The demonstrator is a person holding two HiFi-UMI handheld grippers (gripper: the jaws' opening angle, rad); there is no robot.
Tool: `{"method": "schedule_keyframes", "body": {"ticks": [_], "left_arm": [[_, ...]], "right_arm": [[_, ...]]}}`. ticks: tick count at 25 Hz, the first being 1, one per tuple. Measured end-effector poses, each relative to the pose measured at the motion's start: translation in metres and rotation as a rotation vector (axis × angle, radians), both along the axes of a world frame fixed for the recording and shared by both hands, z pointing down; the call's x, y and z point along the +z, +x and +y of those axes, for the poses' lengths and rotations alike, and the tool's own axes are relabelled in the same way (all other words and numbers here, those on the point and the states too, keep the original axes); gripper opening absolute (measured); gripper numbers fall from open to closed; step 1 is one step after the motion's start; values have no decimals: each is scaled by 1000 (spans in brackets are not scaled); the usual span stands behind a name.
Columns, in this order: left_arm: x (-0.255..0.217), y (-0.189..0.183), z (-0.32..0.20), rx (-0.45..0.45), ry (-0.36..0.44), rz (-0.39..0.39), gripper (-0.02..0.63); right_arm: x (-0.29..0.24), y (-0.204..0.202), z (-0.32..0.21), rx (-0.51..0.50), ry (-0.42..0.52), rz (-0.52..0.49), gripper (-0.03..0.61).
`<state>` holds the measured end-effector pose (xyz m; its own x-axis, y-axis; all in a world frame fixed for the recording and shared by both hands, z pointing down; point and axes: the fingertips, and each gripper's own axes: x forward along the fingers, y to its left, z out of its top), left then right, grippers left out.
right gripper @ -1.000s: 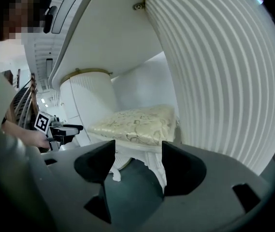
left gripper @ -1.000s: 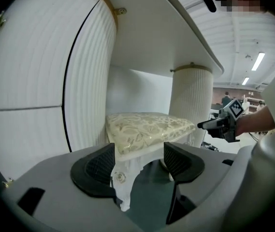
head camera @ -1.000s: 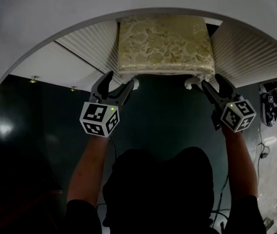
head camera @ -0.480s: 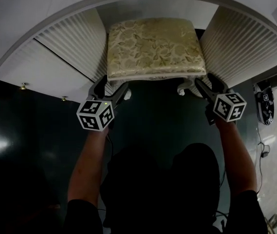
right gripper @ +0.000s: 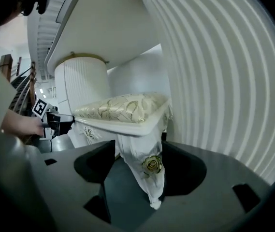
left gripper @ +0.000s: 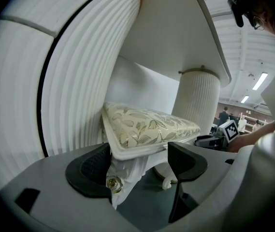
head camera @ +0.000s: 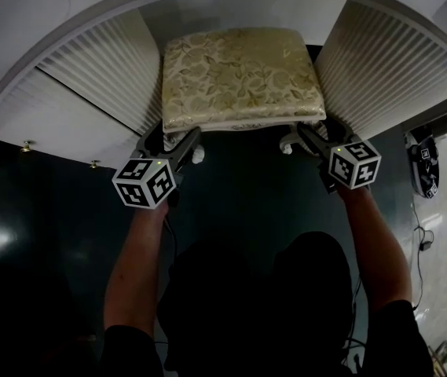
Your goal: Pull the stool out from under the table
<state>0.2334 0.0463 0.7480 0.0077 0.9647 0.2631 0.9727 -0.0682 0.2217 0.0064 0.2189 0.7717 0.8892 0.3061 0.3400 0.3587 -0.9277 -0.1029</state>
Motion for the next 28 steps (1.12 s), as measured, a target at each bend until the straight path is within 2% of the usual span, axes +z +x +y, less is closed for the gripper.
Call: {"method": "schedule_keyframes", "body": {"ticks": [3, 5, 10, 19, 28], "left_arm": [[-1, -1, 0, 5, -11, -33, 365], [1, -2, -1, -1, -11, -24, 365], [2, -3, 0, -3, 2, -14, 365], [-3, 4, 1, 32, 14, -22, 365], [-3, -1, -6, 93, 94, -9, 362]], "right_arm": [[0, -1, -4, -51, -21, -21, 255], [1, -2, -6, -72, -17, -23, 255], [-4, -3, -5, -39, 33, 27, 255], [-11, -12, -19, -58, 135, 74, 255], [-18, -14, -16, -45, 229, 95, 255]]}}
